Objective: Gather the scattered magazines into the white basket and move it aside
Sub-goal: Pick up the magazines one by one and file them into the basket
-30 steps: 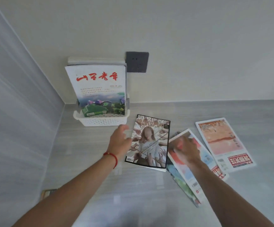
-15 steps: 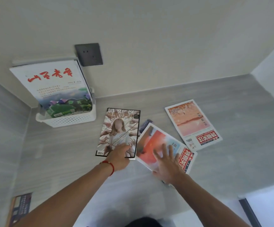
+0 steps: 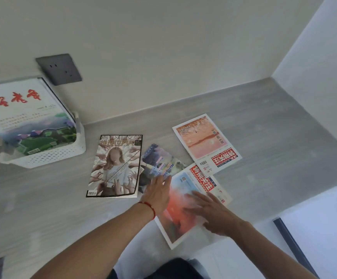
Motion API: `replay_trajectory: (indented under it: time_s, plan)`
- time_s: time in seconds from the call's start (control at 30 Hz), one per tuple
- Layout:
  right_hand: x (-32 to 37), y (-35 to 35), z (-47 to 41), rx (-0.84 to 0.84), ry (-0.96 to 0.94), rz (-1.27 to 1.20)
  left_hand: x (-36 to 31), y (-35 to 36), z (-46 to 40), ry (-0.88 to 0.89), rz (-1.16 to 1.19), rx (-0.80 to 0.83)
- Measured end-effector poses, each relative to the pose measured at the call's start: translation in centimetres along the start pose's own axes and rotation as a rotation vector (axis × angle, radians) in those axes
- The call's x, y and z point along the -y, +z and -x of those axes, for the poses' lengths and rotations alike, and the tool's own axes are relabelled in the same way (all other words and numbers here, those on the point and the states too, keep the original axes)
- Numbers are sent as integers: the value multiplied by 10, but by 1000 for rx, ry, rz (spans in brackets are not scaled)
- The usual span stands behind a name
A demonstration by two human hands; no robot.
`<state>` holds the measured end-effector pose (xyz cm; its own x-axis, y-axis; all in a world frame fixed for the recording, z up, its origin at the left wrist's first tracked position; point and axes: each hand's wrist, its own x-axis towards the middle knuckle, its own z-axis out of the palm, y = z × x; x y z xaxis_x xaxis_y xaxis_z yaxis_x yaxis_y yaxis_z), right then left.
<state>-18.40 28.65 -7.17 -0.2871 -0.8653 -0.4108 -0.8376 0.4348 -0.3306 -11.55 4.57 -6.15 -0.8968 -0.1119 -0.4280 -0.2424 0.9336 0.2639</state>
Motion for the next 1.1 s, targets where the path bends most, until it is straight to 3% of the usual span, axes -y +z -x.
replay_trajectory:
  time_s: [0.1,0.23,0.37,0.53,0.67,0.77,0.87,0.97,1.1]
  plan:
    - [-2,-2,10,-46,110,-274,-16,-4,-9,-58,58,0]
    - [1,-17,6,-119,299,-650,-19,-11,-14,-93,339,113]
    - [9,-21,-1,-248,423,-775,-8,-17,5,-67,494,186]
    - [26,-26,-17,-498,567,-648,36,-40,41,-145,792,32]
    - [49,-42,-39,-613,575,-731,75,-61,68,-303,1163,-151]
    - [77,-65,-68,-554,518,-1017,99,-75,88,-381,1462,-277]
    - [109,-96,-103,-462,424,-1396,123,-88,107,-402,1581,-365]
    - [140,-131,-140,-435,313,-1323,156,-102,128,-424,1598,-429]
    - [184,-173,-193,-459,234,-956,210,-128,154,-439,1483,-592]
